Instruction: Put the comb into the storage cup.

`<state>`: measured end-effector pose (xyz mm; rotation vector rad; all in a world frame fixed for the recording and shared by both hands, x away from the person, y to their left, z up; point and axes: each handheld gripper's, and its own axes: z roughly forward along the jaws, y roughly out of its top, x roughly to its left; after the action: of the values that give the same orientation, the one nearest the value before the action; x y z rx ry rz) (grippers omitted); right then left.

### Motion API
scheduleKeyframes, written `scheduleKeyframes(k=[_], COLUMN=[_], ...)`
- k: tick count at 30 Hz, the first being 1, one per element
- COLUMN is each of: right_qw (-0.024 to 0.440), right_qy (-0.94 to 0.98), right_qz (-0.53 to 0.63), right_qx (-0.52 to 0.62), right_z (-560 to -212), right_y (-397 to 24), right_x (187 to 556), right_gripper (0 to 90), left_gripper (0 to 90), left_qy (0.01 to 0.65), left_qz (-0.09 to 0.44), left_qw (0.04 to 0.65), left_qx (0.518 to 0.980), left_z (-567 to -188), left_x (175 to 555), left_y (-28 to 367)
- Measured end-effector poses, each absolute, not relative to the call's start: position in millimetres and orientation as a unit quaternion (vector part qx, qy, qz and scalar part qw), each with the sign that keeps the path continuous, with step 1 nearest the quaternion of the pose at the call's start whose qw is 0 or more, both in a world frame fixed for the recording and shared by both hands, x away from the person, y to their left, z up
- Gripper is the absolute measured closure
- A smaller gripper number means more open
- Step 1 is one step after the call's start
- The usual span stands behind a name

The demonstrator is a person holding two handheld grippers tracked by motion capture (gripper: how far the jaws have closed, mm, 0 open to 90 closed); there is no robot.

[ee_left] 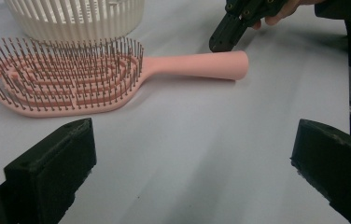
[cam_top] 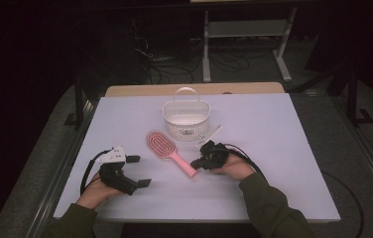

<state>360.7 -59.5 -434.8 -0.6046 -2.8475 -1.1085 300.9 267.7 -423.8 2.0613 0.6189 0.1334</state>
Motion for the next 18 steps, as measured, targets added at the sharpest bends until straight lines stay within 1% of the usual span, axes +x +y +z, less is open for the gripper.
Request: scheduleKeyframes(k=[18], right_qw=[0.041], right_qy=[-0.919], right_qz=[-0.357], right_qx=[-0.161], right_z=[-435.2], right_y=[-38.9], right_x=[350.4], right_gripper=[89.2], left_gripper=[0.0], left_qy=[0.254], left_qz=[0.054], left_qw=[0.472], left_qx=[0.843], left_z=[-424.1], left_x=[301.0], left_y=[269.1])
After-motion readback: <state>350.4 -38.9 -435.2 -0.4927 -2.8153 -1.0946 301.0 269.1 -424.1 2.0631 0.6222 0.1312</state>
